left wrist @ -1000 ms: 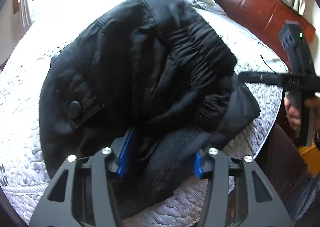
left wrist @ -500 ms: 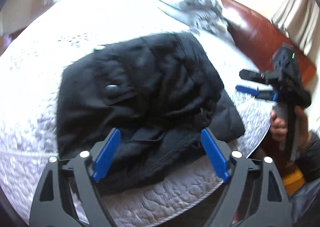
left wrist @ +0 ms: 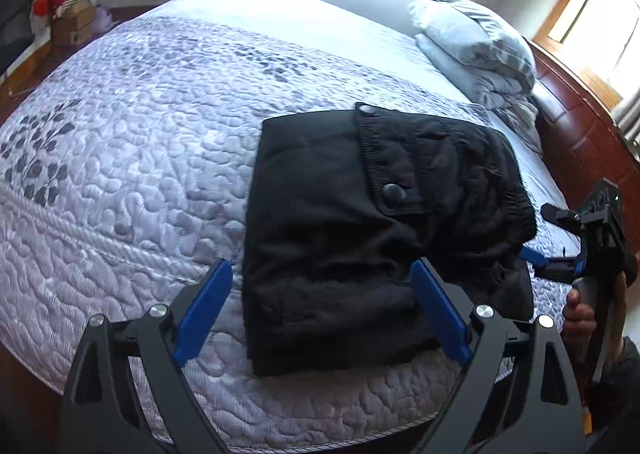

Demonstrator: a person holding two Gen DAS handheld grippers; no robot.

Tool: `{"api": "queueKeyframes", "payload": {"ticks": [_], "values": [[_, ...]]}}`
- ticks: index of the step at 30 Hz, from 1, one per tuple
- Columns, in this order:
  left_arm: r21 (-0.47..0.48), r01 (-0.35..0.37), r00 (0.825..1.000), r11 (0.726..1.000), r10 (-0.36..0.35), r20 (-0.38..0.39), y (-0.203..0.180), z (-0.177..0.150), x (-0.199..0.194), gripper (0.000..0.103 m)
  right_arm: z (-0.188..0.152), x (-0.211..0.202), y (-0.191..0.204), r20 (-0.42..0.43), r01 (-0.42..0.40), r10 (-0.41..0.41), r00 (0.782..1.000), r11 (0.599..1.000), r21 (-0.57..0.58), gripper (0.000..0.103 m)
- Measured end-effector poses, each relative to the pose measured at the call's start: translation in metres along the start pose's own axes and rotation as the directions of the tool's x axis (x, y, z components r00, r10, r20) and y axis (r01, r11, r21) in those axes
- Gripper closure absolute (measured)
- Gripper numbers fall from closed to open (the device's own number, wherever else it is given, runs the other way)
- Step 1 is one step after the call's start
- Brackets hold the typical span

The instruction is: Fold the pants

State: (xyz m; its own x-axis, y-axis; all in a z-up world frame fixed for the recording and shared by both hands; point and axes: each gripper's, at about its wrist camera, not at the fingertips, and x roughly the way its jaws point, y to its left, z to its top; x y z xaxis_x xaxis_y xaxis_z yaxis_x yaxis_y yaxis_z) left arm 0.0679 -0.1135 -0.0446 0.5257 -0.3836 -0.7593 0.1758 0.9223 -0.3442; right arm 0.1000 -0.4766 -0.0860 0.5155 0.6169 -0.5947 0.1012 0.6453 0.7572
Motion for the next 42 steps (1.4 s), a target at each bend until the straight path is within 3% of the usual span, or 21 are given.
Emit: {"api": "queueKeyframes", "payload": {"ticks": [3,13,24,28,33,37,42], "values": [[-0.029,0.004,1.0,1.0,-0.005,-0.003,0.003,-0.003,0.0,0.012,0.0,0.011,-0.003,-0.01,0.012,-0.012,1.0,1.0,0.025,0.004],[-0.044,0.003,0.999,0.999,-0.005,-0.043,0.005,-0.008,0.007,0.012,0.008,0.036,0.003,-0.034,-0.055,0.057,0.998,0.996,0.067,0.004],[-0.052,-0.008,0.999,0.999,0.005,-0.054,0.005,-0.008,0.01,0.011,0.013,0.044,0.005,0.002,-0.041,0.041,0.999,0.996,0.075,0.008],[-0.047,-0.032,0.998,0.998,0.029,-0.06,0.005,-0.007,0.013,0.011,0.014,0.045,0.005,-0.012,-0.042,0.042,0.999,0.998,0.053,0.03],[-0.036,-0.062,0.996,0.997,0.06,-0.064,0.007,-0.006,0.014,0.009,0.015,0.044,0.01,-0.009,-0.062,0.062,0.998,0.998,0.002,0.068],[-0.069,-0.084,0.995,0.994,0.079,-0.063,0.016,-0.005,0.012,0.008,0.015,0.041,0.016,-0.023,-0.107,0.106,0.994,0.994,-0.025,0.08],[-0.117,-0.093,0.994,0.989,0.086,-0.063,0.026,-0.005,0.007,0.008,0.019,0.03,0.026,-0.044,-0.161,0.159,0.986,0.986,-0.042,0.082]]}}
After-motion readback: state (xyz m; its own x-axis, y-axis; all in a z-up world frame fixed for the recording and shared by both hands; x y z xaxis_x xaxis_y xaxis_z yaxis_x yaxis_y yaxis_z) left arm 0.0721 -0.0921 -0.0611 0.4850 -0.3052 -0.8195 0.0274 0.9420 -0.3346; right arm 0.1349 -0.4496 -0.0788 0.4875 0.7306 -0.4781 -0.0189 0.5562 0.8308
